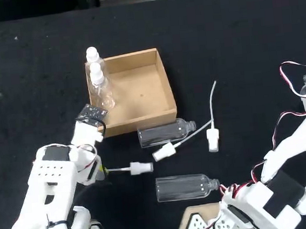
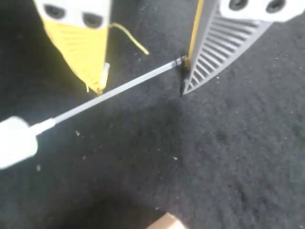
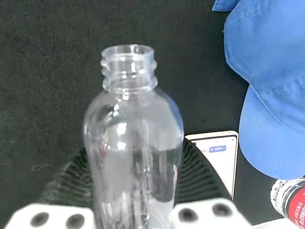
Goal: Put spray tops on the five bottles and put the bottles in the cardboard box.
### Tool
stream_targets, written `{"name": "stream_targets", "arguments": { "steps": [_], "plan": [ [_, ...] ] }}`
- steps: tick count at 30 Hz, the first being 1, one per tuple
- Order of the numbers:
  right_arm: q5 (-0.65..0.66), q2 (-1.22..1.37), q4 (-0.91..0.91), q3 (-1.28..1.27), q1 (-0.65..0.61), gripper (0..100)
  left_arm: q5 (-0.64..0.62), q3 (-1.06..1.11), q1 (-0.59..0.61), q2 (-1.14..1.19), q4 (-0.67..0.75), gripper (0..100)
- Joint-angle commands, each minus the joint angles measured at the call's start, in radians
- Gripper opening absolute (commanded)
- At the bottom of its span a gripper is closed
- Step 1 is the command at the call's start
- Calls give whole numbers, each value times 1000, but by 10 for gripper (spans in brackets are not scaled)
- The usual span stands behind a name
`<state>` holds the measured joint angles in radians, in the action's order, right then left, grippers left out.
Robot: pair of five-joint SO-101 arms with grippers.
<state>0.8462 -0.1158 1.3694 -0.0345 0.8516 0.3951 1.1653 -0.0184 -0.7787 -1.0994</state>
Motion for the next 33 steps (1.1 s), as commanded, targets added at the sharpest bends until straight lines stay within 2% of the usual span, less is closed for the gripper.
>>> {"name": "stream_targets", "arguments": {
  "steps": [1, 5, 8, 10, 14, 17, 21, 33],
  "plan": [
    [11, -7, -14, 56, 20, 11, 144, -97, 12, -15, -91, 232],
    [11, -7, -14, 56, 20, 11, 249, -246, 12, -15, -267, 232],
    [11, -7, -14, 56, 18, 11, 341, -332, -24, -15, -341, 230],
    [11, -7, -12, 56, 18, 11, 358, -352, -91, -15, -359, 230],
    [11, -7, -12, 54, 17, 11, 318, -349, -317, -5, -359, 228],
    [11, -7, -12, 41, 14, 11, 239, -349, -455, -3, -292, 230],
    [11, -7, -12, 27, 12, 11, 183, -346, -530, 5, -196, 232],
    [11, -7, -18, 28, 12, 11, 132, -328, -552, 293, 89, 230]
  ]
}}
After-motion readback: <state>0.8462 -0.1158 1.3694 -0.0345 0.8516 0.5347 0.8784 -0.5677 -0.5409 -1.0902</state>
